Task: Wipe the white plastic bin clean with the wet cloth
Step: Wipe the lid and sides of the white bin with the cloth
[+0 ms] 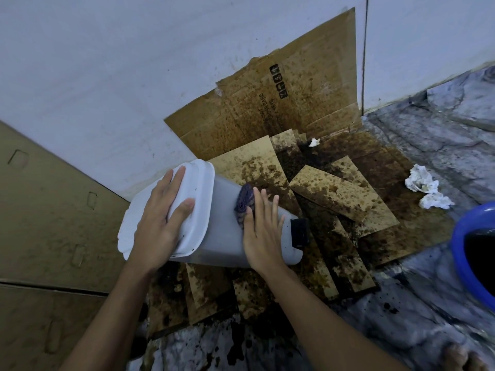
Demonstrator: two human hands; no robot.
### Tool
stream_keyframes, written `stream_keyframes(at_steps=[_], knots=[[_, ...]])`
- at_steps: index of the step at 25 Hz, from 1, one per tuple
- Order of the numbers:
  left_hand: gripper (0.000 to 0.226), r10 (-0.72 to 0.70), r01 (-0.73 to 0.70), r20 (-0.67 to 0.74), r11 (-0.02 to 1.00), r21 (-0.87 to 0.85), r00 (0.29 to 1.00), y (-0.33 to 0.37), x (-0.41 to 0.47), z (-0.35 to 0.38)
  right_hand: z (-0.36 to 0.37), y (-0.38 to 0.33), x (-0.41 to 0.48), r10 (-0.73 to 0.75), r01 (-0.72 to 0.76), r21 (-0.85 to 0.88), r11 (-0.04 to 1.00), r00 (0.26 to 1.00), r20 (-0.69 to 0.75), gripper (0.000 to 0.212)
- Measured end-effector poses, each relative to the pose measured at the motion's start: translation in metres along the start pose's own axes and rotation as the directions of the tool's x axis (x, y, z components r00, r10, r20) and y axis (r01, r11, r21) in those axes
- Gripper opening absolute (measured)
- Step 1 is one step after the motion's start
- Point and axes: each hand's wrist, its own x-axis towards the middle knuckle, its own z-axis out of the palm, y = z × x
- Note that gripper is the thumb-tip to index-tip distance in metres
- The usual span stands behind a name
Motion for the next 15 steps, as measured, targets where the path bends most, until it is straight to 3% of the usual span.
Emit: stream_keyframes(at_steps=[8, 15], knots=[[0.063, 0.028, -0.028, 0.003, 0.999, 0.036, 1.0, 0.006, 0.0, 0.006, -0.002, -0.042, 0.002, -0.161, 0.159, 0.073, 0.985, 0.986, 0.031, 0.053], [0.058, -0.004, 0.004, 0.0, 1.0, -0.012, 1.0, 0.002, -0.003, -0.003, 0.002, -0.008, 0.01, -0.077, 0.076, 0.027, 0.997, 0.997, 0.019, 0.053]])
